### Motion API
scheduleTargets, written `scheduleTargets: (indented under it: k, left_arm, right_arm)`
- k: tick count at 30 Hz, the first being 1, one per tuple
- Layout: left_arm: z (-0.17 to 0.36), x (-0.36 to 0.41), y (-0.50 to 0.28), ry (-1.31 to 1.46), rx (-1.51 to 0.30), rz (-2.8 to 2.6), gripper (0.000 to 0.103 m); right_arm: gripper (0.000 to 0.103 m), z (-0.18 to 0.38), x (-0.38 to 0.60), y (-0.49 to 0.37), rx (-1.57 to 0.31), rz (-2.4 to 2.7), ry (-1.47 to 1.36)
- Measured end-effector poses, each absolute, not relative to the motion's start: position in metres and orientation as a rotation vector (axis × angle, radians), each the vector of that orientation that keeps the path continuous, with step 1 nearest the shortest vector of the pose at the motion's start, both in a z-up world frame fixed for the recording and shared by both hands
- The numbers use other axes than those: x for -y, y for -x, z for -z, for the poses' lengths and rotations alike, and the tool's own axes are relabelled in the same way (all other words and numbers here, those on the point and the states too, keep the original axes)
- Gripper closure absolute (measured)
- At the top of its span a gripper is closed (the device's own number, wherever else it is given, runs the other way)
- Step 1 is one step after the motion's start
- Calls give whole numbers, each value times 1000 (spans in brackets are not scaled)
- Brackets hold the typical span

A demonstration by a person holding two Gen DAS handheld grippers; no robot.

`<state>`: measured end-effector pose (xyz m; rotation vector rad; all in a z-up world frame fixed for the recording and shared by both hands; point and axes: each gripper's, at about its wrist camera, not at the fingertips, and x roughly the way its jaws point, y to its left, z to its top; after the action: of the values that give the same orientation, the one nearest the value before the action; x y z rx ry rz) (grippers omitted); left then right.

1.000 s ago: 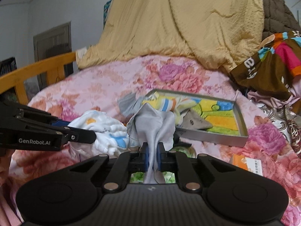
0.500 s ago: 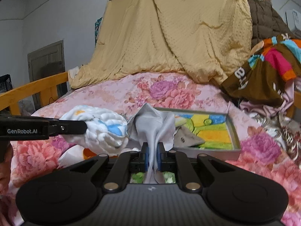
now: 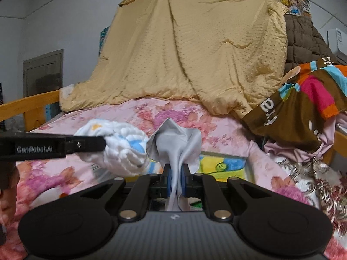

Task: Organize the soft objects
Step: 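Carry the towel and grey cloth over the frog tray and lower them in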

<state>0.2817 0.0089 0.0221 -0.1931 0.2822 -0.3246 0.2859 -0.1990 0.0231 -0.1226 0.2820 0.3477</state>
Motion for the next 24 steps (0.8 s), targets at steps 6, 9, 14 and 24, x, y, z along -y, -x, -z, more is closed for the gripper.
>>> scheduleTargets:
  k: [6, 9, 14, 24]
  left_arm:
    - [-9, 19, -328, 216, -316, 334, 82]
    - [-5, 33, -351, 231, -325, 334, 82]
    - [3, 59, -385, 254, -362, 330, 82]
    - [31, 99, -428, 201, -474, 305, 82]
  right_arm:
    - [93, -18, 219, -334, -297, -296, 74]
    - [93, -12, 232, -353, -311, -277, 43]
    - [93, 2, 254, -382, -361, -249, 6]
    - [93, 33, 282, -420, -480, -225, -69]
